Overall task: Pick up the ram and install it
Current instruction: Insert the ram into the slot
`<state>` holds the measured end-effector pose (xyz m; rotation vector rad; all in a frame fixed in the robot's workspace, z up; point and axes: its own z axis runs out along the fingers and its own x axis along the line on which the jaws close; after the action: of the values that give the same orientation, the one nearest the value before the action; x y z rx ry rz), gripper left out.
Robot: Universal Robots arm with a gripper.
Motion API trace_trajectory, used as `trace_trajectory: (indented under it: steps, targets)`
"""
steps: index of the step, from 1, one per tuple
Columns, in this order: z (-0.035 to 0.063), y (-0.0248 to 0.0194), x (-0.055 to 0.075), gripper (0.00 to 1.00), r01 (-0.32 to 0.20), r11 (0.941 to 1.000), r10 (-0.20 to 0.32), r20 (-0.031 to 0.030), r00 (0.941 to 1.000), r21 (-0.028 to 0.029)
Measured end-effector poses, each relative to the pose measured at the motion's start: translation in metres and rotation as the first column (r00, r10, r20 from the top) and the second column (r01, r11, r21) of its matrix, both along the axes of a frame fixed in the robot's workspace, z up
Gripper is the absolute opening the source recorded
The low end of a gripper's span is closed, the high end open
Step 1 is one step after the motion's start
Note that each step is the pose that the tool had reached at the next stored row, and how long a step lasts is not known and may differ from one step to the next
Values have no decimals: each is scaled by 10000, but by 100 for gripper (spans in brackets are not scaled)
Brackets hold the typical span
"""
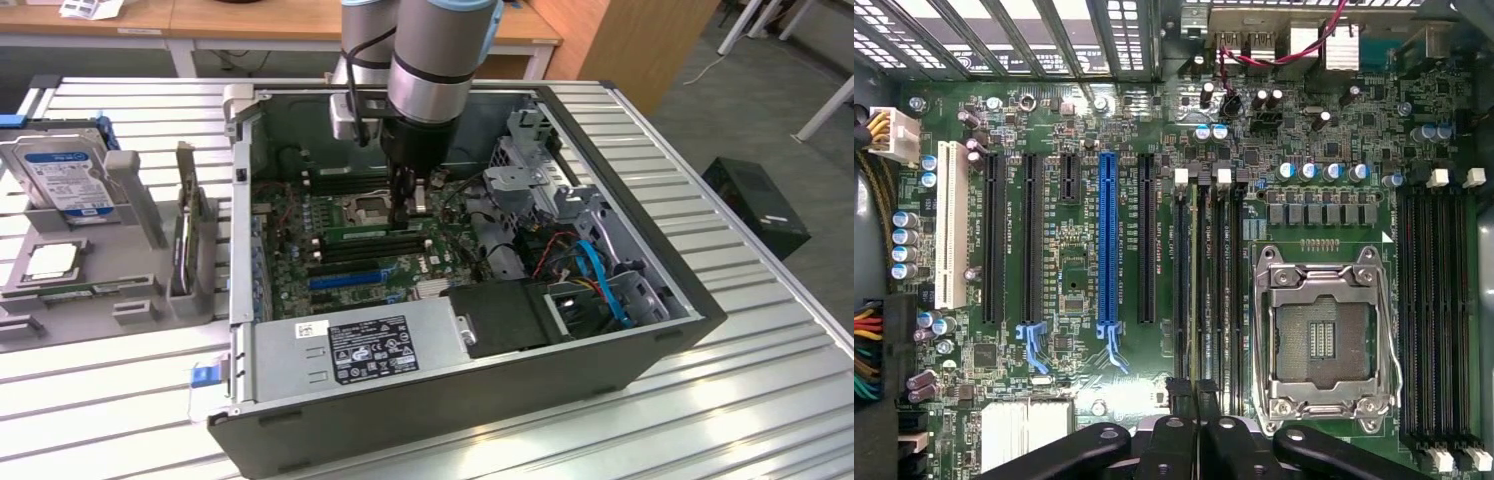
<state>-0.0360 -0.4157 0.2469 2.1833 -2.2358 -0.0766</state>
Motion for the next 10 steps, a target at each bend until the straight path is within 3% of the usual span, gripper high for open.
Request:
trace_trajectory:
  steps: [10]
  targets:
    - [-5,0,-22,12,0,10000,0,1,10000,2]
